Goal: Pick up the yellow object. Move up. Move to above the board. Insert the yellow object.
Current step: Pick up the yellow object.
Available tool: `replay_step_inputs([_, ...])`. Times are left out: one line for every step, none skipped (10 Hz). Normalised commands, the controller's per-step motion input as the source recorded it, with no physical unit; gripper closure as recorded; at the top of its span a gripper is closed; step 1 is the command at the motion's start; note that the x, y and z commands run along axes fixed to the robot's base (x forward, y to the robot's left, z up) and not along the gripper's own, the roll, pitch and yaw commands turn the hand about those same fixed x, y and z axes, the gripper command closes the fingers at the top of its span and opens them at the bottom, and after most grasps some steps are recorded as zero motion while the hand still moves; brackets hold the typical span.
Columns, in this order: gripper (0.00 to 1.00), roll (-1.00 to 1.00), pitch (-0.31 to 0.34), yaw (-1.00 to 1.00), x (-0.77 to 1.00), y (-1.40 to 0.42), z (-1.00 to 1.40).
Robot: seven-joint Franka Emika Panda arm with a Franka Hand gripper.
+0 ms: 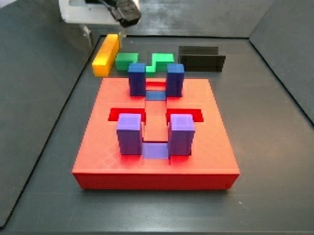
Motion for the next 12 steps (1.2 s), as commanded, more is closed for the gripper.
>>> replay_step_inputs([0.00,0.00,-0.059,-0.18,-0.23,-0.05,-0.30])
replay_step_inputs([0.00,0.00,-0.069,-0.18,-0.19,0.00,-0.23])
replay_step_inputs([0.00,0.00,-0.036,-0.10,-0.14,0.08,-0.21])
replay_step_inputs([0.00,0.01,-0.017,-0.02,-0.02,0.15,-0.20])
replay_step_inputs([0.00,0.00,-0.020,0.00,0.00,0.23,-0.20])
replay_step_inputs([0.00,0.00,-0.004,0.00,0.09,0.26,-0.19])
replay_step_inputs([0.00,0.00,0.000,0.00,0.16,0.13,-0.12])
replay_step_inputs([0.00,0.02,0.000,0.00,0.18,0.00,-0.09])
replay_step_inputs([0.00,0.02,0.000,0.00,0.15,0.00,-0.06])
replay_step_inputs([0.00,0.03,0.000,-0.01,0.13,-0.01,-0.02])
replay_step_inputs([0.00,0.03,0.000,-0.01,0.08,-0.01,-0.02])
replay_step_inputs([0.00,0.04,0.000,0.00,0.05,-0.05,-0.03])
